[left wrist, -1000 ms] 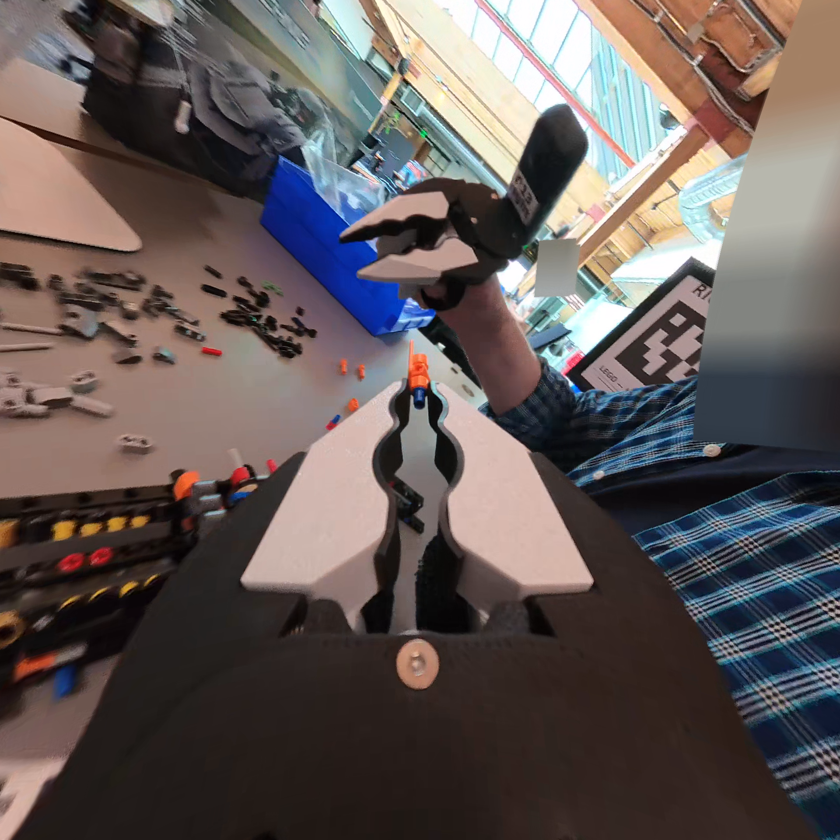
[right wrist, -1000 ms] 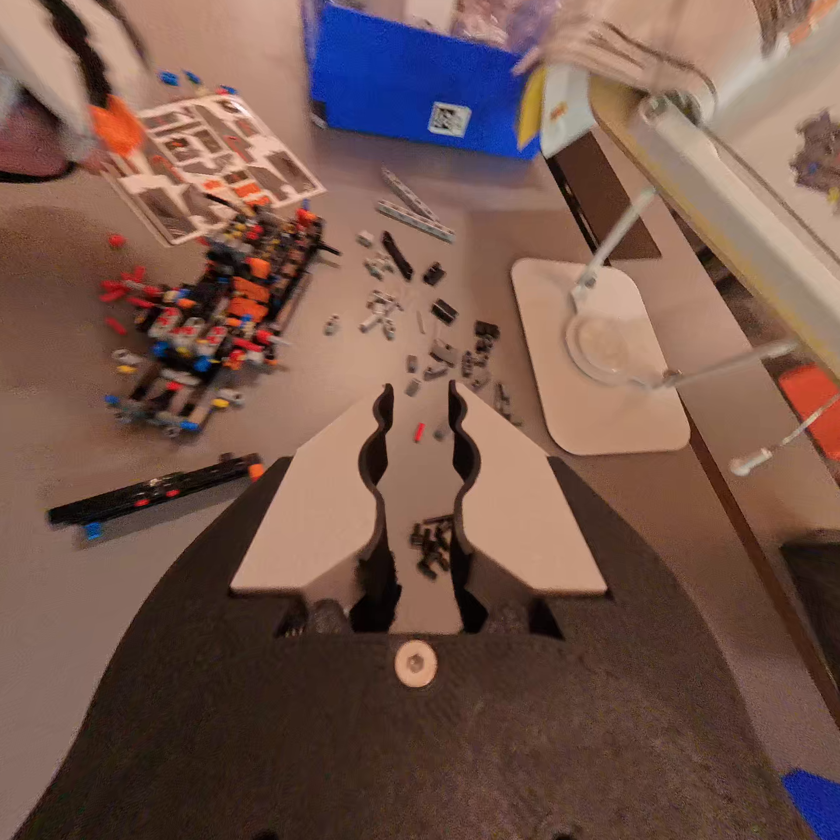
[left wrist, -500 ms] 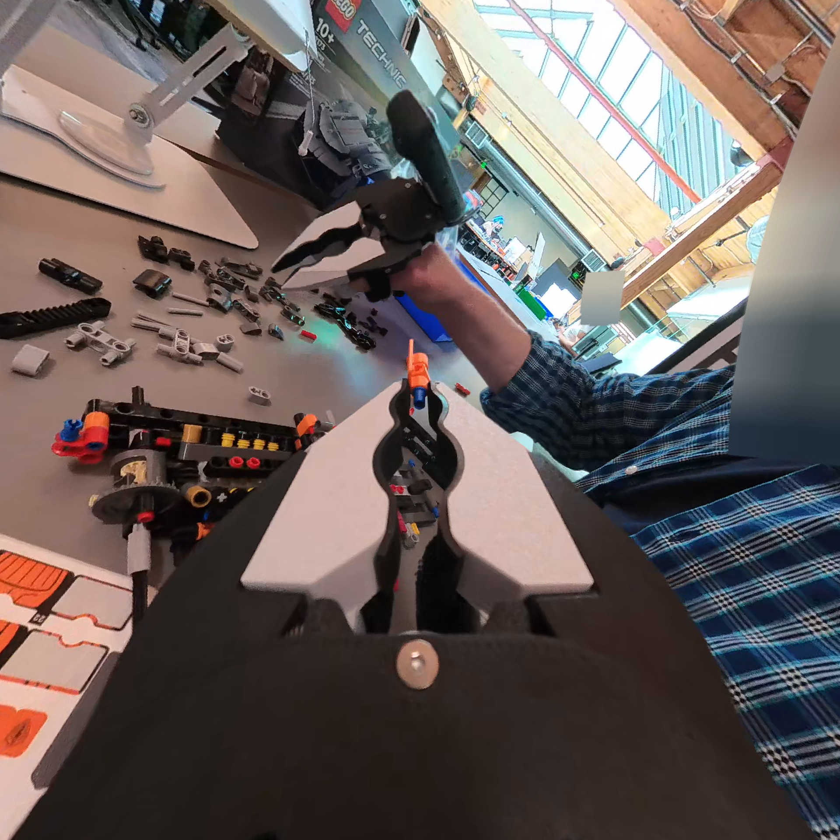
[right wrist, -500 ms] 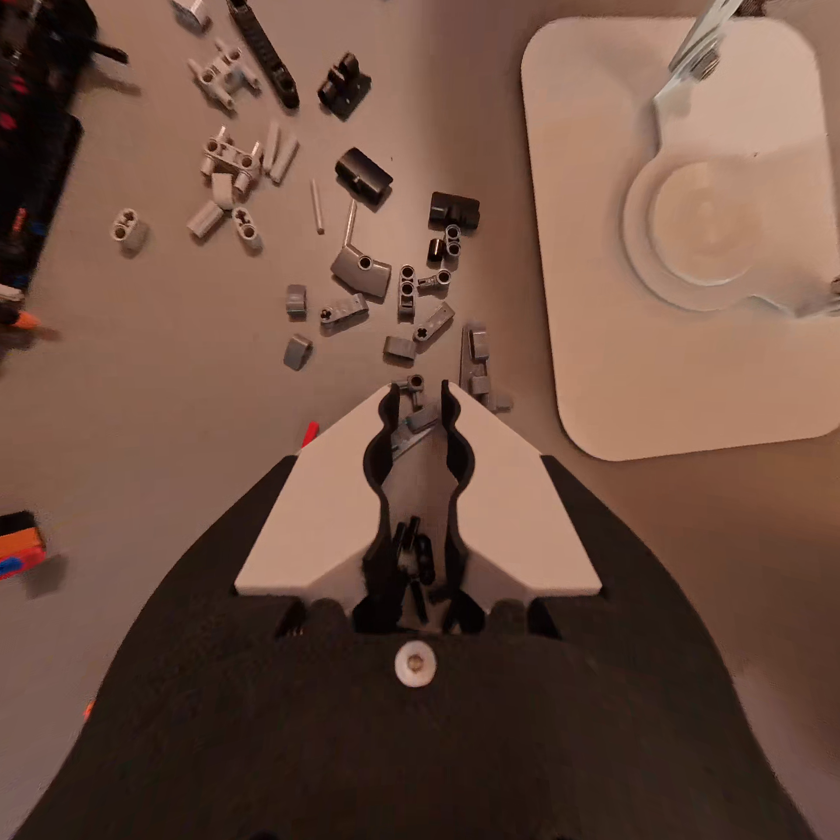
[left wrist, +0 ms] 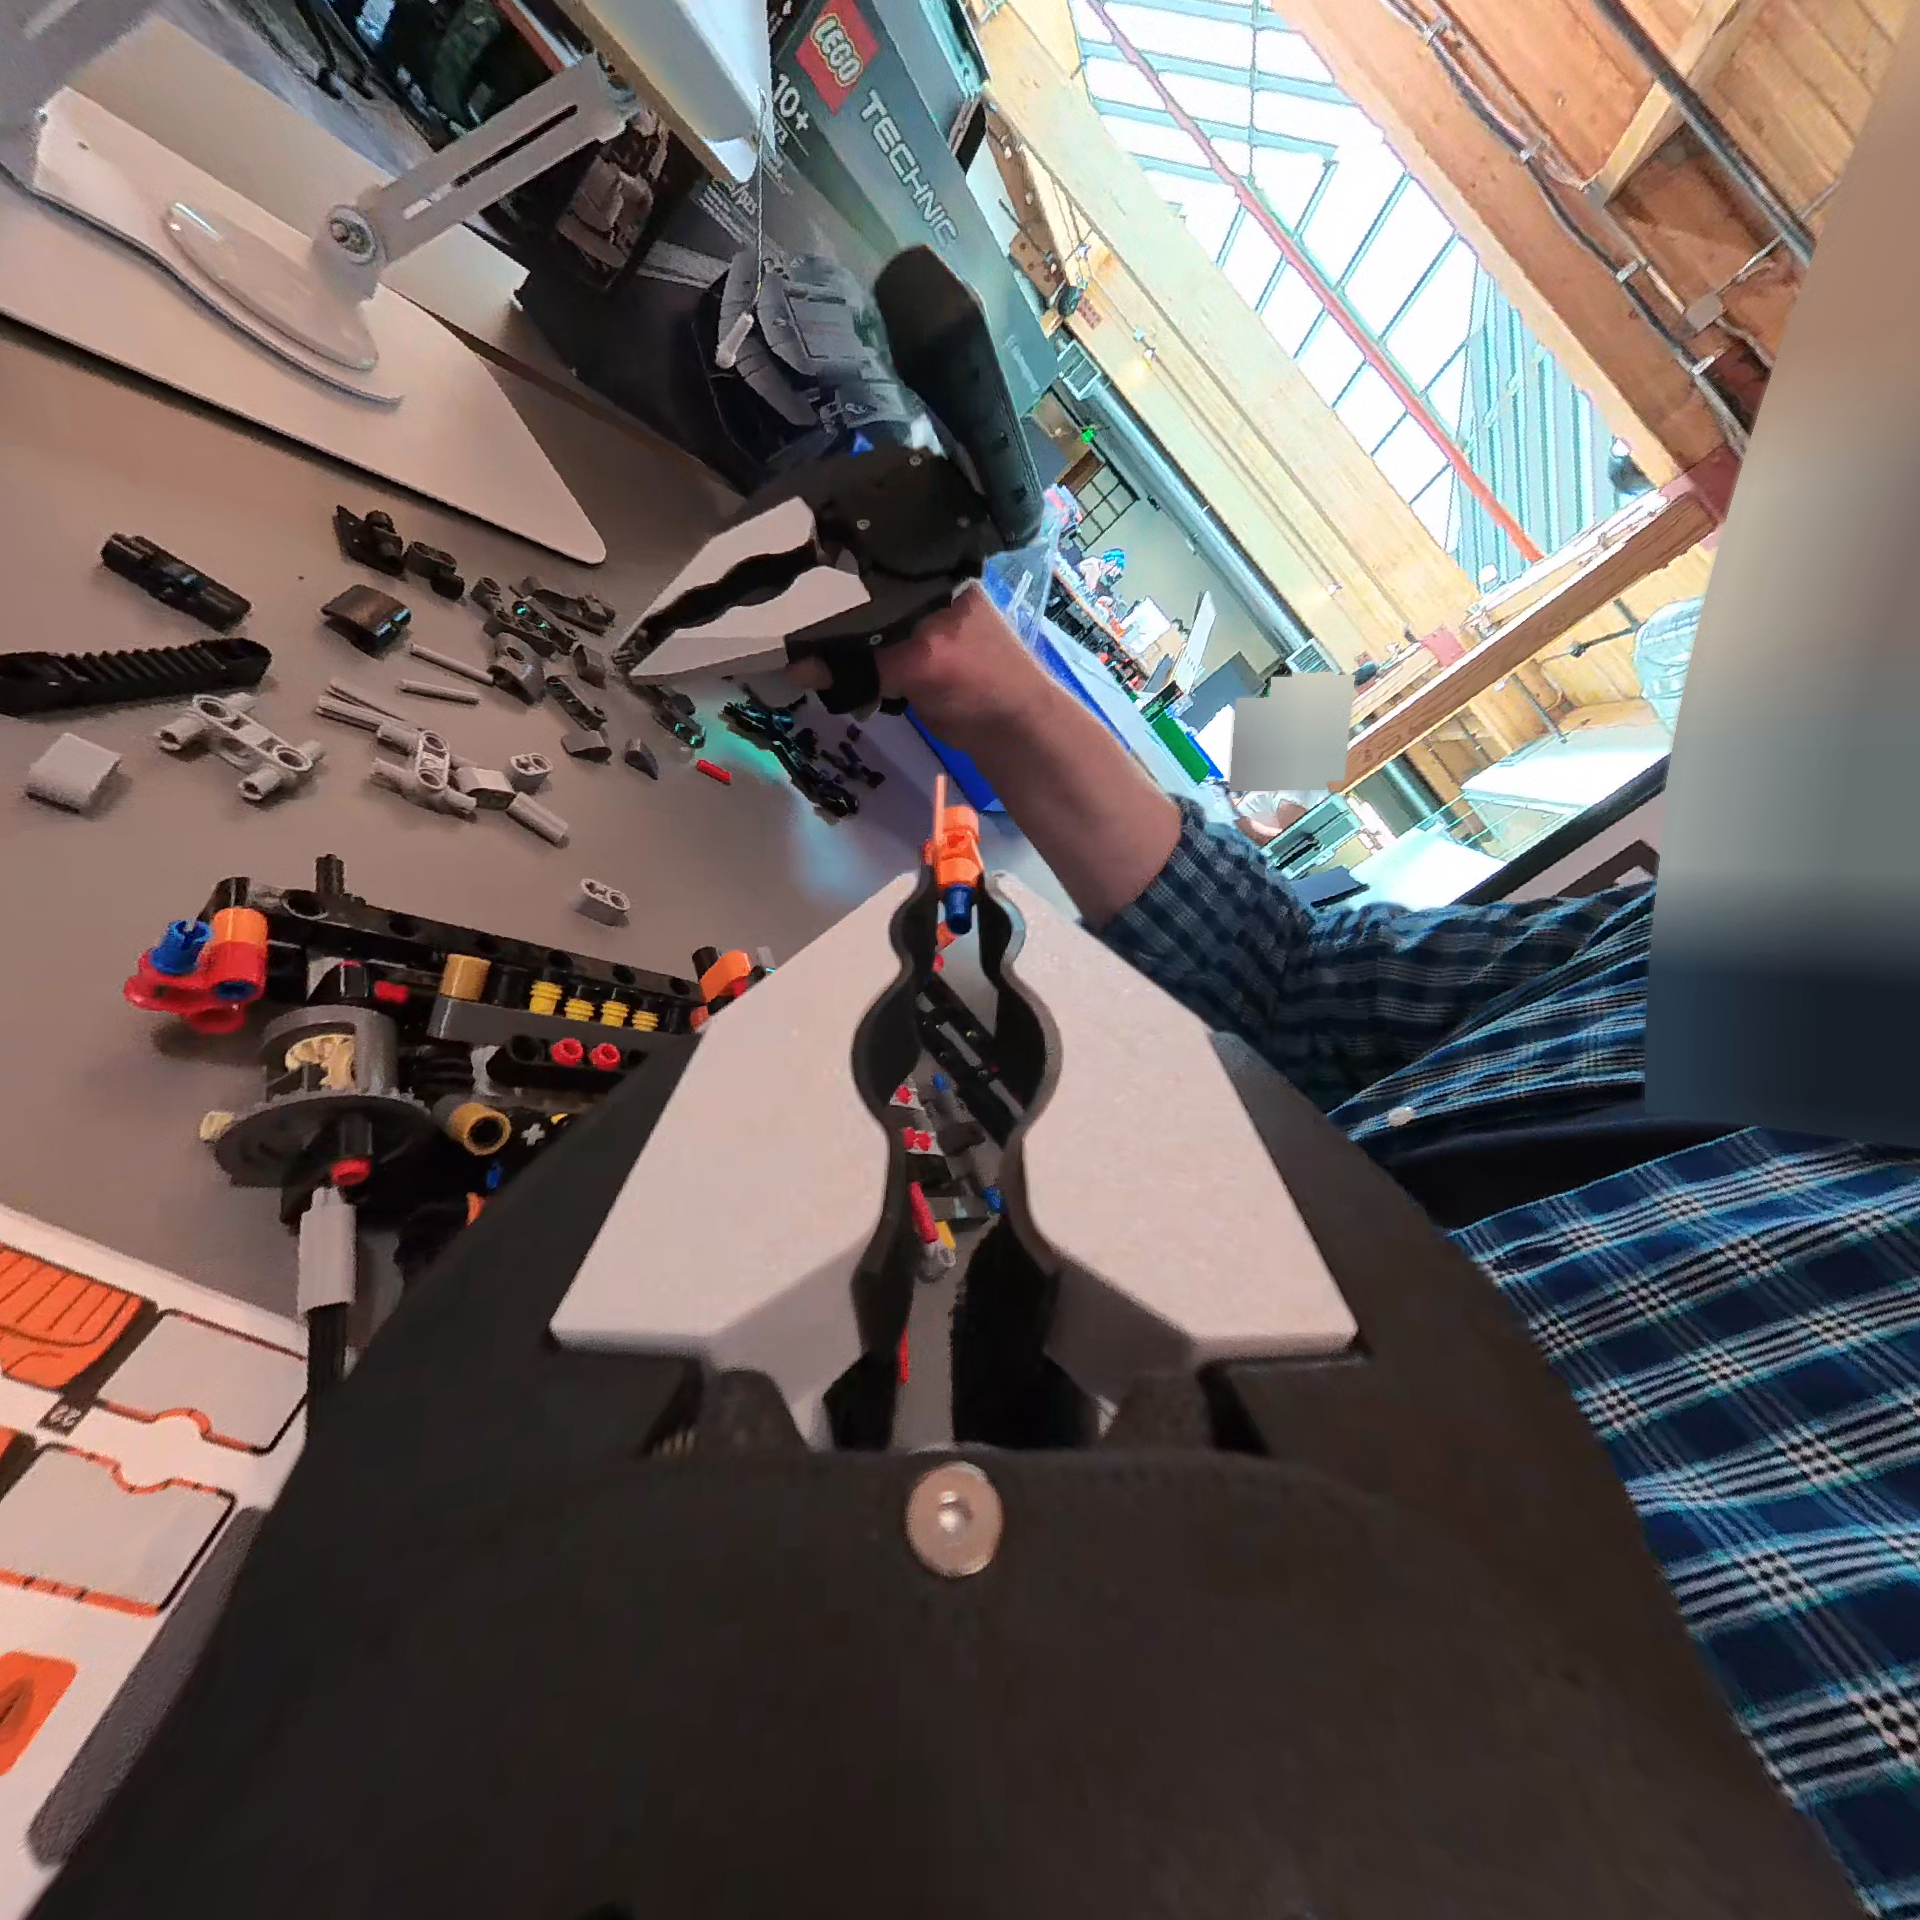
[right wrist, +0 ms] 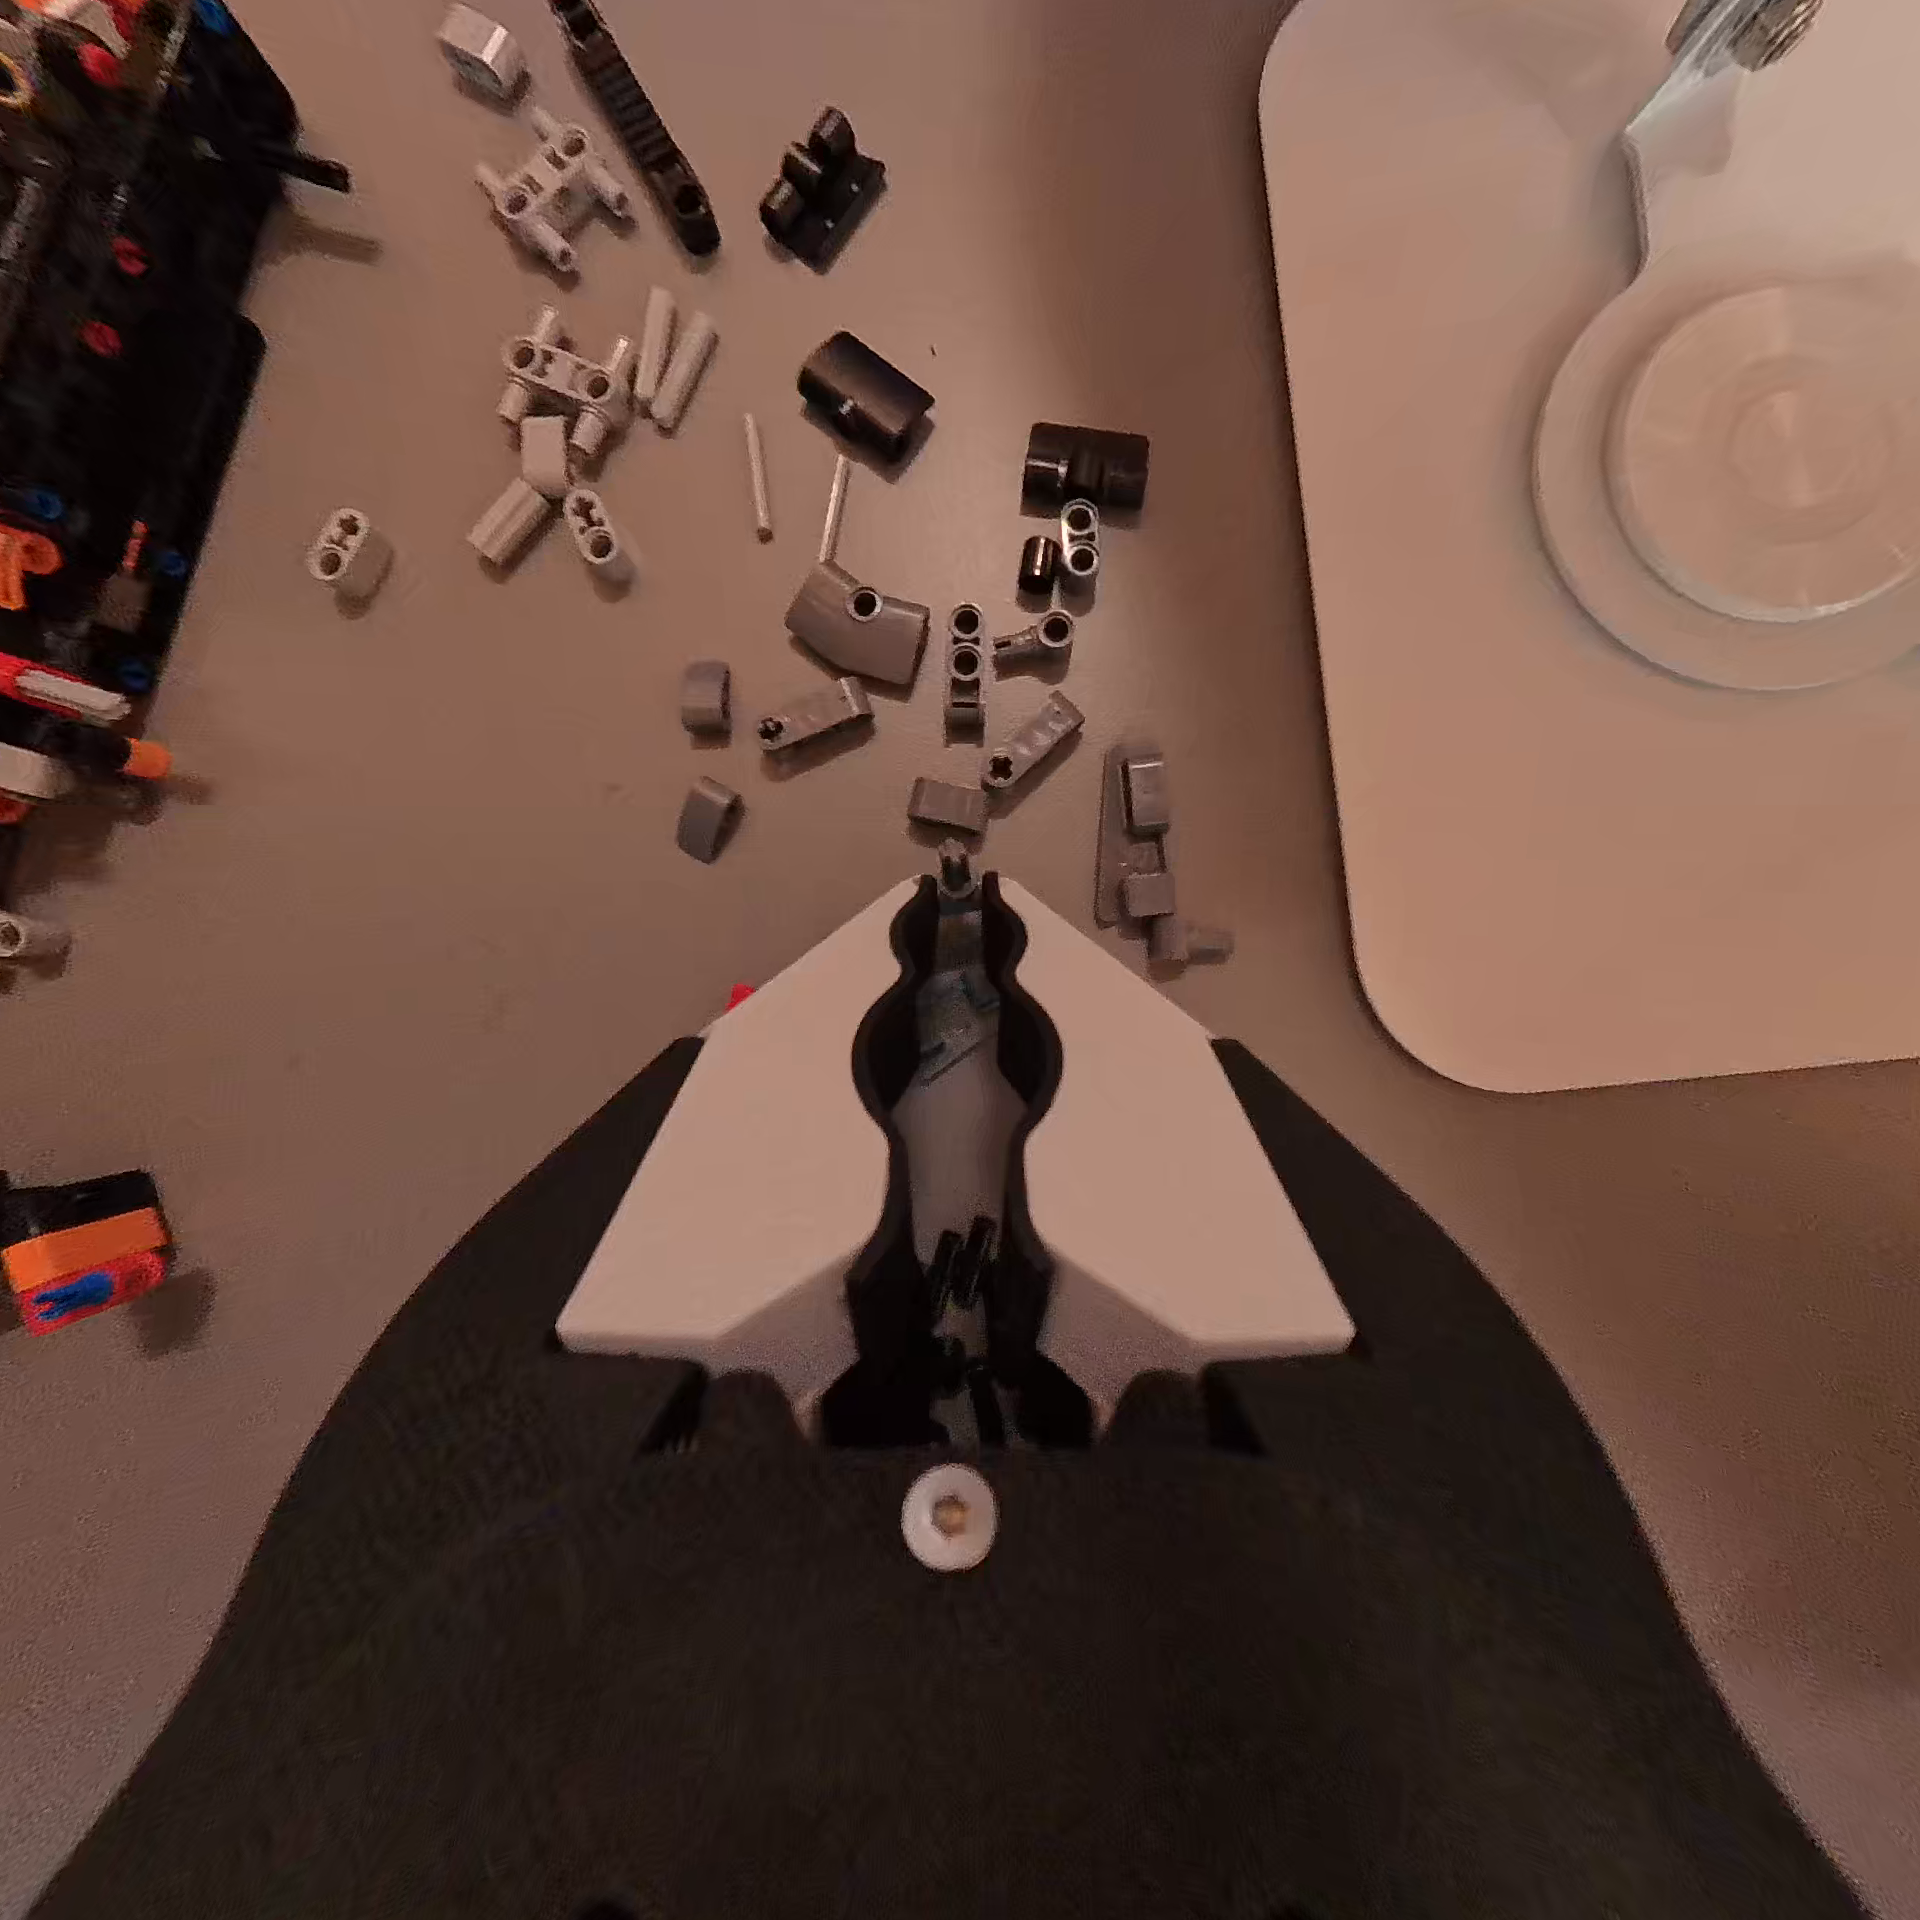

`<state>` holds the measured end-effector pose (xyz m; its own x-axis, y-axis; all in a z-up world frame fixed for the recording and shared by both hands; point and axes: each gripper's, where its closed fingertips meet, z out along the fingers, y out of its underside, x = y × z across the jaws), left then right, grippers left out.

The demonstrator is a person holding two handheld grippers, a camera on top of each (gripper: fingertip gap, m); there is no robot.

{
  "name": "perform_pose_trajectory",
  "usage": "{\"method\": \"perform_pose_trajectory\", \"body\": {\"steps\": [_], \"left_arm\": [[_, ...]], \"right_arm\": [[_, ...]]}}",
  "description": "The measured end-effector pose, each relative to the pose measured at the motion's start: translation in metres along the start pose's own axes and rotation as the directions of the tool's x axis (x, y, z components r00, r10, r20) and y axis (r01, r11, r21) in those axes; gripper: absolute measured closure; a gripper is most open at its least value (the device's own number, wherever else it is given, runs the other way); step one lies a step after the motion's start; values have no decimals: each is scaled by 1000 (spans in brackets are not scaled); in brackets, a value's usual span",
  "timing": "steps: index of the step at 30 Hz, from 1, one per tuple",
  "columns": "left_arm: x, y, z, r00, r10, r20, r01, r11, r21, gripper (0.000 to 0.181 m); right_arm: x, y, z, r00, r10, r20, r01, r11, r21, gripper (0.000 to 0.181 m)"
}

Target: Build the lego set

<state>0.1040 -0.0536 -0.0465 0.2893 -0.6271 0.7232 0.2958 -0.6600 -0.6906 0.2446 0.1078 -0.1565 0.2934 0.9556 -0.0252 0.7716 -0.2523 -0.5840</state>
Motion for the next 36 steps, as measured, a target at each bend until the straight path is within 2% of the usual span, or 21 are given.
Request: {"method": "perform_pose_trajectory", "body": {"steps": [1, 6, 10, 14, 17, 20, 23, 25, 26, 27, 28, 30, 33, 36], "left_arm": [[1, -2, 0, 1000, -18, -15, 18, 1000, 12, 175], [4, -7, 5, 998, -38, -41, 40, 998, 41, 174], [11, -2, 23, 992, 124, 33, -123, 992, -37, 175], [27, 9, 57, 965, 260, 39, -251, 956, -153, 175], [43, 34, 93, 926, 378, 12, -359, 888, -285, 175], [53, 68, 130, 828, 560, -3, -507, 747, -429, 175], [64, 104, 161, 683, 726, -76, -645, 551, -530, 174], [64, 122, 176, 573, 812, -112, -707, 421, -568, 174], [65, 132, 182, 549, 824, -138, -720, 382, -579, 174], [68, 138, 188, 566, 811, -147, -713, 393, -581, 174], [74, 142, 194, 619, 771, -149, -696, 451, -560, 174], [85, 141, 203, 760, 635, -139, -603, 607, -518, 174], [97, 117, 213, 919, 372, -132, -393, 833, -388, 174], [100, 101, 217, 980, 92, -175, -145, 935, -322, 175]], "right_arm": [[-2, -1, -3, 1000, -3, -1, 3, 1000, 12, 176], [-24, -14, -37, 1000, -17, -11, 18, 994, 105, 176], [-58, -22, -80, 1000, -15, -1, 15, 976, 219, 176], [-93, -7, -120, 1000, -7, -25, 13, 961, 276, 176], [-112, 19, -148, 997, 34, -63, -15, 956, 292, 176], [-127, 51, -169, 991, 97, -95, -63, 949, 308, 176], [-141, 85, -183, 980, 161, -121, -114, 940, 322, 176], [-150, 104, -189, 972, 189, -139, -134, 933, 333, 176], [-153, 113, -190, 967, 208, -144, -150, 929, 338, 176], [-158, 120, -192, 964, 221, -146, -158, 923, 352, 176], [-163, 123, -193, 962, 233, -141, -165, 911, 377, 176], [-169, 125, -194, 956, 262, -131, -181, 880, 438, 176], [-175, 124, -195, 952, 286, -111, -190, 834, 518, 176], [-176, 122, -193, 951, 294, -97, -193, 808, 557, 176]]}}
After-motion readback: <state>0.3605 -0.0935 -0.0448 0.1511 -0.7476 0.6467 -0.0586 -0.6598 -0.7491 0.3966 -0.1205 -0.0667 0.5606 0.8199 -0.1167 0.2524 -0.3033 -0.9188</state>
